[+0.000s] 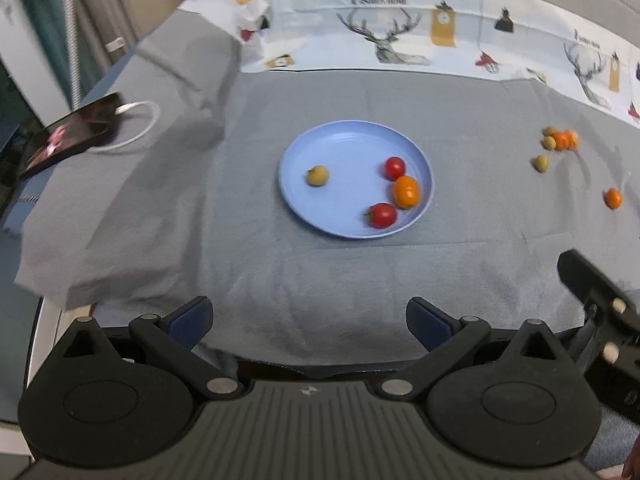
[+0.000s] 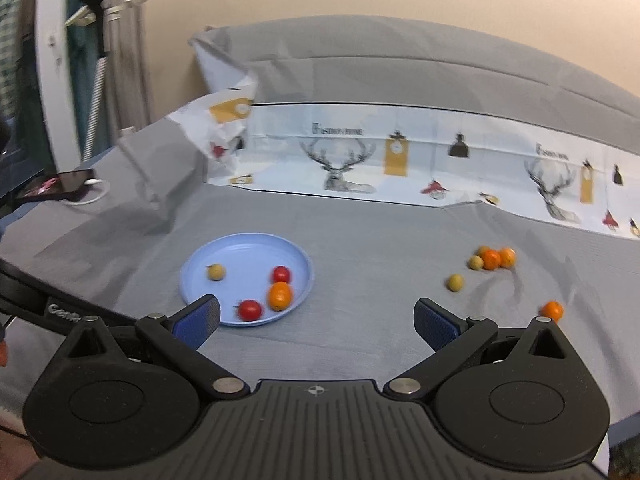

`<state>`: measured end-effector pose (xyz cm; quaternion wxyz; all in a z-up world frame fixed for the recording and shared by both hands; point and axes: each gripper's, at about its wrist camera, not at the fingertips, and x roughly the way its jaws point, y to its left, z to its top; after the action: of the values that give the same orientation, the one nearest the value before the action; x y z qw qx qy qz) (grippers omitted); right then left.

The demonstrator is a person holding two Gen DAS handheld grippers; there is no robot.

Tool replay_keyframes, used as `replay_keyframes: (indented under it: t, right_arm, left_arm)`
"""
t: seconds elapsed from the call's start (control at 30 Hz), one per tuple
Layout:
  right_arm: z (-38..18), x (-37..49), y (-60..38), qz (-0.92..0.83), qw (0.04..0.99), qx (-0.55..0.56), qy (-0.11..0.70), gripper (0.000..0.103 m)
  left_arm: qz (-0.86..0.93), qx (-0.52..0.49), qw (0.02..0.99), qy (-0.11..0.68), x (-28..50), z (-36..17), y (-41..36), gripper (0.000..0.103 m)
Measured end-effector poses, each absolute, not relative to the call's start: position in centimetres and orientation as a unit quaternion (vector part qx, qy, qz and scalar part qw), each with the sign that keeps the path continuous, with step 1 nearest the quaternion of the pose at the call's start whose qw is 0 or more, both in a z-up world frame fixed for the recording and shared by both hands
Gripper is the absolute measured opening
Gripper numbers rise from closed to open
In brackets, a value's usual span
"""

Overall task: Organize fruits
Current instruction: 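Lift both open grippers away from the plate toward the fruit cluster, then grasp a tangerine with the right gripper while the left gripper grasps a yellow fruit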

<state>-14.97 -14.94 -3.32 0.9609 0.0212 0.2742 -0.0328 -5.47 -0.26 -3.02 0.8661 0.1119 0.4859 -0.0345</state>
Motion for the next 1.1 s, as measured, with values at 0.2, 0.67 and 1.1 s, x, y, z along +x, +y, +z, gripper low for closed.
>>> replay_keyframes:
  t: [0.2, 0.67, 1.1]
  right_arm:
    - [-5.0, -13.1, -20.8, -0.109, 0.952, 0.063, 0.278, 0.102]
    - [-15.5, -4.3, -42.2, -0.362, 0.865, 0.188, 0.291, 0.102]
    - [-22.4, 1.4, -47.4, -0.374, 0.834, 0.181, 0.364, 0.102]
  left_arm:
    - [-0.066, 0.127, 0.856, 0.497, -1.8, -4.2, -5.3, 0.103]
    - [-0.184, 0.189, 0.824, 0.502, 10.2, -12.4, -26.1, 0.103]
    - [-0.232, 0.203, 0.784, 0.539, 16.4, -21.2, -36.4, 0.103]
